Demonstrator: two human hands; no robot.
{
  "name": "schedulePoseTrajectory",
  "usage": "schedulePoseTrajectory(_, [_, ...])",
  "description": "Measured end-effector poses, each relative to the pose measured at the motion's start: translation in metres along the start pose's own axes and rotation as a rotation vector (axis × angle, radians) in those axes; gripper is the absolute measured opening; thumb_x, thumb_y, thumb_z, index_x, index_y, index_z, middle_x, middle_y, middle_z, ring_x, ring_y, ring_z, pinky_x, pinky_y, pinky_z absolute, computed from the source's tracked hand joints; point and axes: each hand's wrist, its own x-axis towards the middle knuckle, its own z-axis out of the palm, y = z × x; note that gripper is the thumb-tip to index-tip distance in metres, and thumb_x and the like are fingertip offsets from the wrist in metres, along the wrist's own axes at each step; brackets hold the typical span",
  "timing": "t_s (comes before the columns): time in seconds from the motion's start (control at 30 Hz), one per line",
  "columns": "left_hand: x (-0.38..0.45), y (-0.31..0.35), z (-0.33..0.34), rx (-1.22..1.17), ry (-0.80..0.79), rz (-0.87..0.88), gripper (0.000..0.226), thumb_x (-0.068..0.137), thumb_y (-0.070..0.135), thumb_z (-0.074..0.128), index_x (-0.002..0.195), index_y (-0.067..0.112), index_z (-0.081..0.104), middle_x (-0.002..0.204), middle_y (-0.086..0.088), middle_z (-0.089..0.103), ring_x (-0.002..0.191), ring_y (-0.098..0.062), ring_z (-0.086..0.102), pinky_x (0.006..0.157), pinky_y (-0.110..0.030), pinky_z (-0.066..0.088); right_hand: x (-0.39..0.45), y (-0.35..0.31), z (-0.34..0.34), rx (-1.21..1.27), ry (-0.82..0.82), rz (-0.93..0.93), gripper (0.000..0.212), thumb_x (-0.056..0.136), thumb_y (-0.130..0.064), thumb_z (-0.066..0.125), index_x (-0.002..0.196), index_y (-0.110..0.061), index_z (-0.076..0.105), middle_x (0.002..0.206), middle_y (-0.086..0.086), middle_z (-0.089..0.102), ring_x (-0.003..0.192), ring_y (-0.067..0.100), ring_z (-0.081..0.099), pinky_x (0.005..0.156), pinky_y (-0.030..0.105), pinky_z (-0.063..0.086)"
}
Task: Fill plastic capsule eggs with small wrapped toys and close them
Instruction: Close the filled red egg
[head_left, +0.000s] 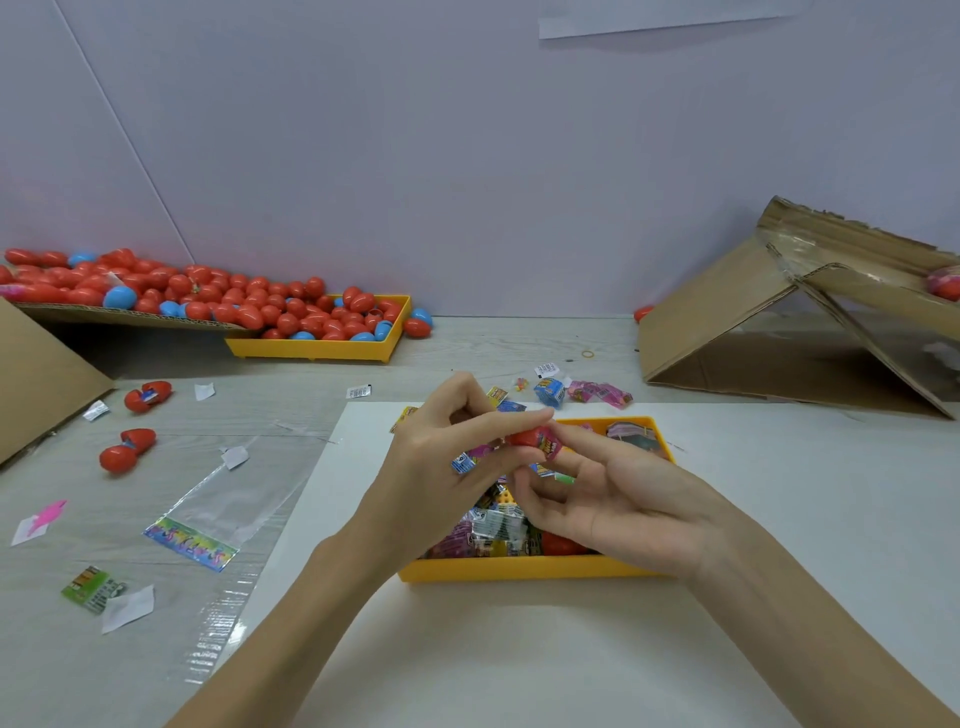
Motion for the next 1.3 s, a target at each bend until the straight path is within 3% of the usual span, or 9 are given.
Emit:
schedulePoseTrajectory(0.13, [0.0,0.0,-0.002,-0.024,0.016,0.024,0.041,0.085,0.021,0.079,0.124,0.011,0.073,0.103,-0.01,0.063,0.095,-0.01,0.059,0.087,-0.013,0.051,0.0,-0.001,-0.002,-0.014,-0.002,-0.003,0.068,0.075,-0.007,0.091,0.137,-0.002,0.062,0.1,0.022,0.07,0.081,0.033,0.072,0.079,0.038,0.064])
schedulePoseTrajectory(0.27, [0.0,0.0,-0.003,-0.008,0.023,0.039,0.047,0.081,0.01,0.084,0.126,0.009,0.072,0.11,-0.007,0.07,0.1,-0.016,0.066,0.091,-0.023,0.056,-0.003,-0.002,0.0,-0.136,-0.013,-0.094,0.04,0.079,-0.016,0.084,0.116,-0.004,0.076,0.105,0.021,0.072,0.087,0.029,0.073,0.083,0.036,0.063])
schedulePoseTrajectory(0.37, [0.0,0.001,-0.004,-0.133,0.006,-0.08,0.046,0.083,0.017,0.083,0.127,0.011,0.072,0.118,-0.002,0.071,0.103,-0.012,0.069,0.091,-0.026,0.058,-0.005,-0.004,-0.001,-0.348,0.024,-0.253,0.021,0.085,-0.02,0.077,0.099,-0.006,0.082,0.104,0.016,0.076,0.093,0.022,0.074,0.082,0.027,0.062])
schedulePoseTrajectory(0.5, [-0.002,0.006,0.0,-0.441,-0.001,-0.348,0.035,0.085,0.018,0.081,0.119,0.014,0.074,0.112,0.001,0.074,0.103,-0.021,0.073,0.088,-0.027,0.06,-0.002,-0.004,-0.004,-0.408,0.09,-0.409,0.036,0.088,-0.014,0.074,0.121,0.0,0.073,0.119,0.016,0.075,0.111,0.018,0.073,0.092,0.025,0.059])
schedulePoseTrajectory(0.63, [-0.002,0.008,0.002,-0.557,0.054,-0.496,0.028,0.084,0.015,0.081,0.112,0.015,0.077,0.104,0.001,0.077,0.1,-0.018,0.075,0.083,-0.023,0.06,0.001,0.0,-0.003,-0.277,0.072,-0.392,0.037,0.085,-0.012,0.074,0.118,0.004,0.074,0.117,0.016,0.076,0.108,0.016,0.073,0.09,0.023,0.06])
schedulePoseTrajectory(0.87, [-0.003,0.014,0.011,-0.514,0.095,-0.512,0.029,0.088,0.013,0.079,0.116,0.021,0.075,0.108,0.006,0.075,0.106,-0.015,0.072,0.084,-0.022,0.059,0.008,0.015,-0.006,-0.303,0.179,-0.6,0.031,0.077,-0.02,0.079,0.105,-0.005,0.077,0.106,0.013,0.079,0.1,0.019,0.076,0.08,0.022,0.06])
schedulePoseTrajectory(1.13, [-0.004,0.012,0.01,-0.423,0.067,-0.413,0.03,0.09,0.024,0.075,0.119,0.016,0.073,0.114,0.003,0.072,0.11,-0.019,0.071,0.087,-0.024,0.06,0.007,0.013,-0.005,-0.406,0.173,-0.716,0.019,0.092,-0.016,0.068,0.101,-0.002,0.075,0.104,0.012,0.079,0.104,0.018,0.075,0.091,0.023,0.059])
schedulePoseTrajectory(1.3, [-0.005,0.011,0.012,-0.508,0.053,-0.495,0.026,0.093,0.019,0.073,0.12,0.019,0.072,0.113,0.006,0.074,0.111,-0.017,0.071,0.09,-0.027,0.06,0.006,0.011,-0.003,-0.345,0.171,-0.61,0.02,0.093,-0.014,0.068,0.108,-0.002,0.076,0.111,0.014,0.078,0.103,0.019,0.075,0.085,0.025,0.061])
